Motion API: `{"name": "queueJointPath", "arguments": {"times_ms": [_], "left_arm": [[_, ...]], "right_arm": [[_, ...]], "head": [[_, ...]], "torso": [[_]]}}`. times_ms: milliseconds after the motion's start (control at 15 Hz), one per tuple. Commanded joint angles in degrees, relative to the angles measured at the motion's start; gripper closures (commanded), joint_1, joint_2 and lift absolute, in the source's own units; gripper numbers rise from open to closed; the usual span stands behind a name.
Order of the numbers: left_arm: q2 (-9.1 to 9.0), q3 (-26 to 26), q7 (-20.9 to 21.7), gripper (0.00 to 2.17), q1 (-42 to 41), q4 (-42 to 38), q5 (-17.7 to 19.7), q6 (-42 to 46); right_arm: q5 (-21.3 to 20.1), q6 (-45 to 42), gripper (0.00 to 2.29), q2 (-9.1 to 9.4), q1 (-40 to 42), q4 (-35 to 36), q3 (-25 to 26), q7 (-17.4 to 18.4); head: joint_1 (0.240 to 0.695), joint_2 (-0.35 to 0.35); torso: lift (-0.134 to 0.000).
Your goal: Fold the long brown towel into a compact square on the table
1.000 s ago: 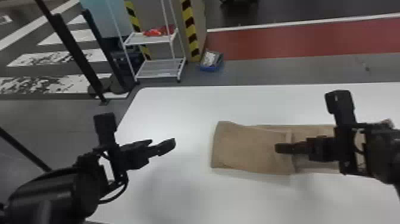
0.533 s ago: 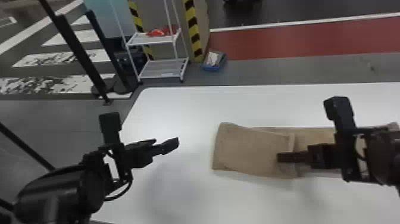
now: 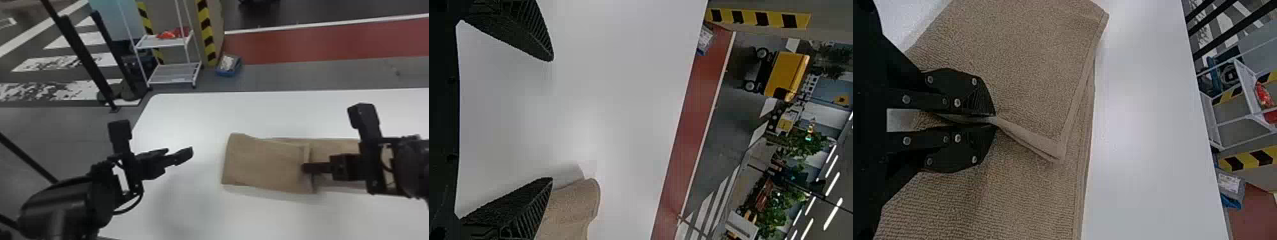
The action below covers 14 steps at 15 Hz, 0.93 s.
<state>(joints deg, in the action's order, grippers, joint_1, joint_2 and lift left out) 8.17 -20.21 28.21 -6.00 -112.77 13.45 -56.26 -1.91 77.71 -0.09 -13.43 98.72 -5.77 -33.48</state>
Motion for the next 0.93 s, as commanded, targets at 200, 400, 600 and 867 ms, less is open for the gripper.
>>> {"name": "queueJointPath", "arguments": {"times_ms": [200, 400, 600, 867], "left_arm": [[0.0, 0.0, 0.01, 0.02, 0.02, 0.88, 0.0, 1.1], [0.0, 0.0, 0.01, 0.02, 0.02, 0.88, -0.18, 1.1], [0.0, 0.0, 0.09, 0.02, 0.02, 0.79, -0.27, 1.1], [0.0, 0.18, 0.09, 0.02, -0.33, 0.62, -0.27, 1.1]], "right_arm": [[1.55, -0.22, 1.21, 0.14, -0.11, 0.86, 0.85, 0.0], [4.45, -0.93, 1.21, 0.14, -0.46, 2.36, 1.81, 0.0], [5.25, -0.75, 1.2, 0.14, -0.55, 3.06, 2.16, -0.18], [4.02, -0.75, 1.19, 0.14, -0.11, 2.53, 1.99, -0.18]], "head": [[0.695, 0.256], [0.695, 0.258], [0.695, 0.262], [0.695, 0.263]], "torso": [[-0.123], [-0.123], [-0.123], [-0.123]]}}
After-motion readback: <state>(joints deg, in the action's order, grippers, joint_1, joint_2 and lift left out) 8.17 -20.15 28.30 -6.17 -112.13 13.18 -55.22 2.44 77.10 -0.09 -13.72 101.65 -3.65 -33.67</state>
